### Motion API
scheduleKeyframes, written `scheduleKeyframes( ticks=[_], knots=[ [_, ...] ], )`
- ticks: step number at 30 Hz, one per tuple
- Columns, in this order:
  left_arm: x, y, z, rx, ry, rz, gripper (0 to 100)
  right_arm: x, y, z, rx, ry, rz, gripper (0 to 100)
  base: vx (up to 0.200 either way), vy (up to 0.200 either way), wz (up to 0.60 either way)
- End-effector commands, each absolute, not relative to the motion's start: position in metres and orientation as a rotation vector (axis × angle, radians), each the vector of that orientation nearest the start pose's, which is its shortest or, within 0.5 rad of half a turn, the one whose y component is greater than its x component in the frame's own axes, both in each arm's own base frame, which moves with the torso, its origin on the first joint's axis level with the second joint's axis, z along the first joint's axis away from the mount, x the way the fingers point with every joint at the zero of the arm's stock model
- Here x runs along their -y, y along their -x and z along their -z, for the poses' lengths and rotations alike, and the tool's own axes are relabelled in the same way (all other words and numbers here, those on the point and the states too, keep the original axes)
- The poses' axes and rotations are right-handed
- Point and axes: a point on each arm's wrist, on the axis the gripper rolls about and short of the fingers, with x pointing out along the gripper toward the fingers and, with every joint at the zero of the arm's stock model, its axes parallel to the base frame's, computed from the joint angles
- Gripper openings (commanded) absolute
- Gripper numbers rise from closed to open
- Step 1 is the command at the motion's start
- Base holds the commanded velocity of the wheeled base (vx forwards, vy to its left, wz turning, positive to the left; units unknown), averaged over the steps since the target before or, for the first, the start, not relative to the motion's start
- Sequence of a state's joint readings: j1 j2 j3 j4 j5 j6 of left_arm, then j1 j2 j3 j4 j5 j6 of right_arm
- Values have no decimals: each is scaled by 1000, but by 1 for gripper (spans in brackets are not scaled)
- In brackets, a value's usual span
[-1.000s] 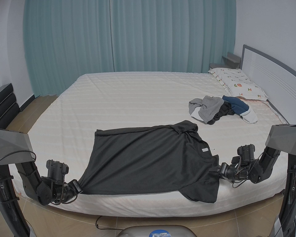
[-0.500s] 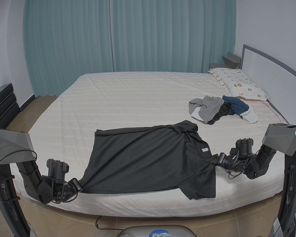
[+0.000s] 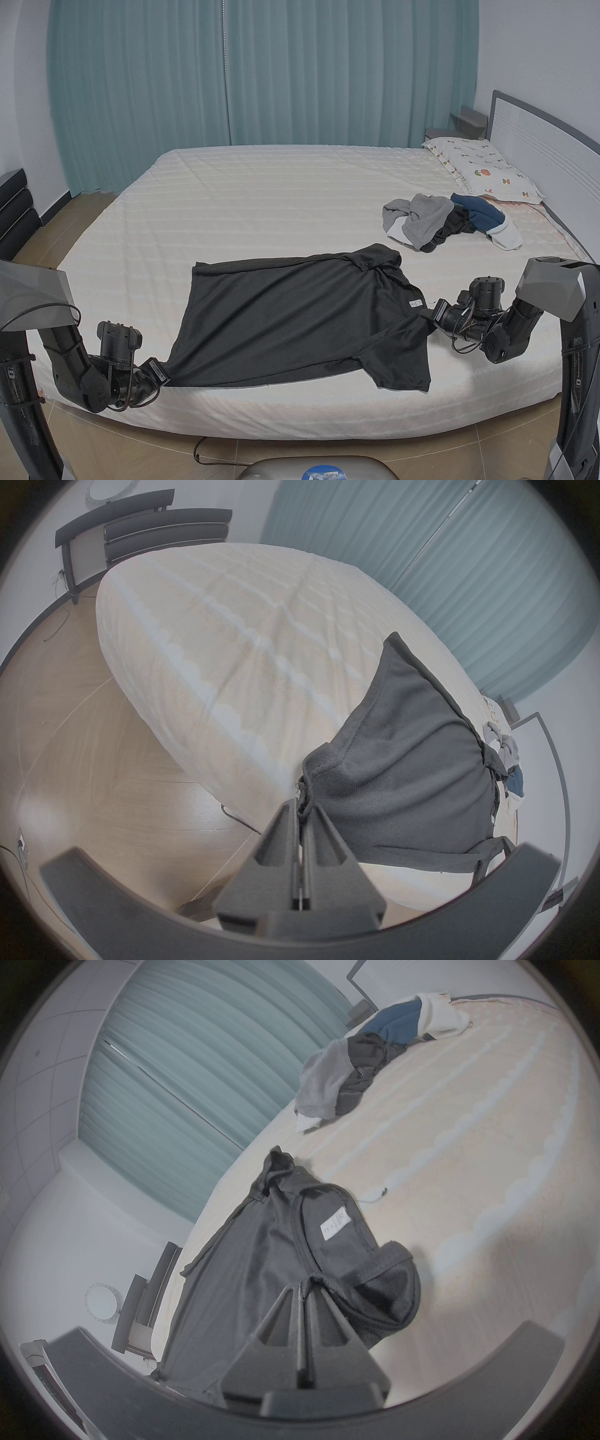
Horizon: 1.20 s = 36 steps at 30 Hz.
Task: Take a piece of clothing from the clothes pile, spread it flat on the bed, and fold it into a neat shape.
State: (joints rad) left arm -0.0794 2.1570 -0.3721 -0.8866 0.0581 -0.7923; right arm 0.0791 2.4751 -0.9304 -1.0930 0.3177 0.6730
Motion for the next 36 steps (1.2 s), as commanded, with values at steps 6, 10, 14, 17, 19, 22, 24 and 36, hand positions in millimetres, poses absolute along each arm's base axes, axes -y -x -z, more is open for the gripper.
scheduleKeyframes(
  ticks=[6,10,14,17,19,22,24,36],
  knots=[
    [20,-265,24,-868,671,-342,0,-41,-400,42,-600,-712,-217,100,0,0,0],
    [19,-264,23,-864,672,-342,0,-36,-389,25,-587,-717,-214,100,0,0,0],
    [19,-264,23,-863,673,-342,0,-30,-369,6,-594,-723,-211,100,0,0,0],
    [19,-264,22,-861,673,-341,0,-30,-357,3,-622,-716,-225,100,0,0,0],
    [19,-264,22,-861,673,-341,0,-34,-345,6,-656,-695,-235,100,0,0,0],
    [19,-264,22,-863,673,-342,0,-38,-337,3,-680,-677,-247,100,0,0,0],
    [19,-264,22,-863,673,-342,0,-40,-333,6,-709,-673,-247,100,0,0,0],
    [20,-263,23,-866,669,-342,0,-62,-320,21,-854,-601,-298,100,0,0,0]
  ],
)
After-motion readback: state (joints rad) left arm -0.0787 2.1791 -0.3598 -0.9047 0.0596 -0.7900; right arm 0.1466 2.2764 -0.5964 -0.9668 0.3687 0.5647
